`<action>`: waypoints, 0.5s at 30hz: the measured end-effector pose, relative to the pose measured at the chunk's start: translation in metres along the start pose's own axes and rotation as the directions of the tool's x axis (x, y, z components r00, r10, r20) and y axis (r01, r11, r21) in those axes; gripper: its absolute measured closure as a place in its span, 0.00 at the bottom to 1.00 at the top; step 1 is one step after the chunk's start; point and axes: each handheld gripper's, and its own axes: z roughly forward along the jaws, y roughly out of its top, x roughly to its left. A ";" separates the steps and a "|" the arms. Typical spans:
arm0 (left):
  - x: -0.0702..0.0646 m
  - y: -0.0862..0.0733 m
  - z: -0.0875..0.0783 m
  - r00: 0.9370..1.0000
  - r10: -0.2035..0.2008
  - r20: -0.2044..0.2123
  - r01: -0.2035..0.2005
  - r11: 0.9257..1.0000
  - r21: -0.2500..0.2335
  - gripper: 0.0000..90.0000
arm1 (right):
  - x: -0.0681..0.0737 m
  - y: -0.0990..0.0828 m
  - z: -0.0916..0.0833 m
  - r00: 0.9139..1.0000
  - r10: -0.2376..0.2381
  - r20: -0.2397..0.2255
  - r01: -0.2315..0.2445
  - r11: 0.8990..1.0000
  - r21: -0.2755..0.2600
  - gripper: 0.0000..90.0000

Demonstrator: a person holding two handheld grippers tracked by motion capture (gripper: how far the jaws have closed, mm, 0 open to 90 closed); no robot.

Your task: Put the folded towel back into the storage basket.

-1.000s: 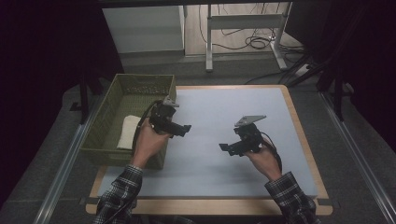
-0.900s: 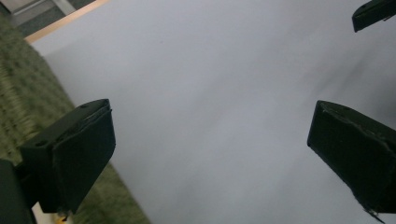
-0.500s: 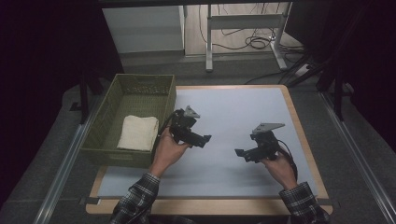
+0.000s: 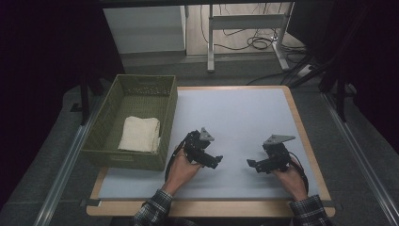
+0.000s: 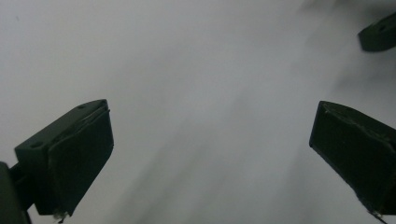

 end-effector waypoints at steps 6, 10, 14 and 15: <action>0.002 -0.022 0.016 1.000 -0.019 -0.021 0.020 0.999 0.045 0.00 | -0.002 -0.014 0.005 1.000 -0.007 0.011 0.007 1.000 0.014 0.04; 0.003 -0.030 0.019 0.999 -0.031 -0.021 0.031 0.999 0.020 0.00 | 0.000 -0.017 0.006 0.999 -0.023 0.027 0.023 1.000 -0.002 0.04; 0.002 -0.030 0.019 0.999 -0.029 -0.026 0.030 0.999 0.015 0.00 | 0.005 -0.017 0.008 0.997 -0.057 0.058 0.056 0.998 0.018 0.04; 0.002 -0.031 0.019 0.999 -0.027 -0.026 0.027 0.999 0.017 0.00 | 0.004 -0.017 0.007 0.997 -0.056 0.057 0.055 0.998 0.016 0.04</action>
